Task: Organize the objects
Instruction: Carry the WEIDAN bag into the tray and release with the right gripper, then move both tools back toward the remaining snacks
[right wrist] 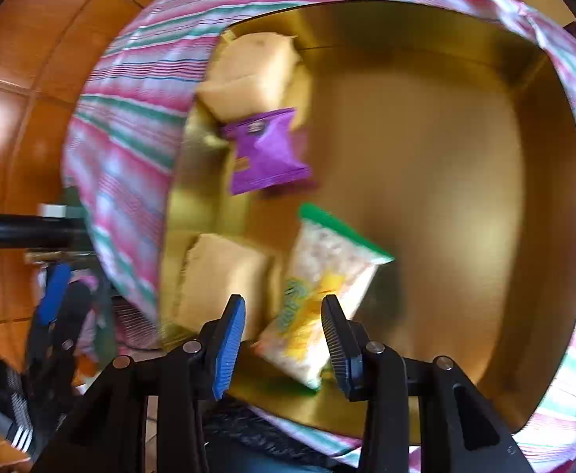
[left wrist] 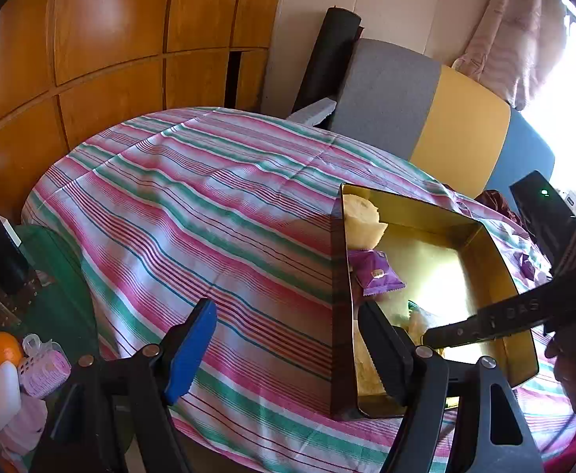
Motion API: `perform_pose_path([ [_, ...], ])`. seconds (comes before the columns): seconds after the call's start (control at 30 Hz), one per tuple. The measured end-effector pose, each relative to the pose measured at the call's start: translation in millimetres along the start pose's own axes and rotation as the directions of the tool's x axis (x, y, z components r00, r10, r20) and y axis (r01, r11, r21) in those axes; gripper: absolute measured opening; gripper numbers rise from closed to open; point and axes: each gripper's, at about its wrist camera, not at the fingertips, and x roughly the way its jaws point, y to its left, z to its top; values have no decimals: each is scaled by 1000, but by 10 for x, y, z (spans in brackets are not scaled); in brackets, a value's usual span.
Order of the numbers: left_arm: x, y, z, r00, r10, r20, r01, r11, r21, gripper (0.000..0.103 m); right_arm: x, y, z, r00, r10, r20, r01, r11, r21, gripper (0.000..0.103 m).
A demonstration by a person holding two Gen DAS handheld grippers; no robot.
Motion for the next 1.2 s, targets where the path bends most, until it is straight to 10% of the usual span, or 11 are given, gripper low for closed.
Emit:
perform_pose_path([
  [0.23, -37, -5, 5, 1000, 11, 8, -11, 1000, 1, 75, -5, -146, 34, 992, -98, 82, 92, 993, 74, 42],
  [0.67, -139, -24, 36, 999, 32, 27, -32, 999, 12, 76, -61, -71, -131, 981, 84, 176, -88, 996, 16, 47],
  [1.2, -312, -619, 56, 998, -12, 67, 0, 984, 180, 77, -988, -624, -789, 832, -124, 541, 174, 984, -43, 47],
])
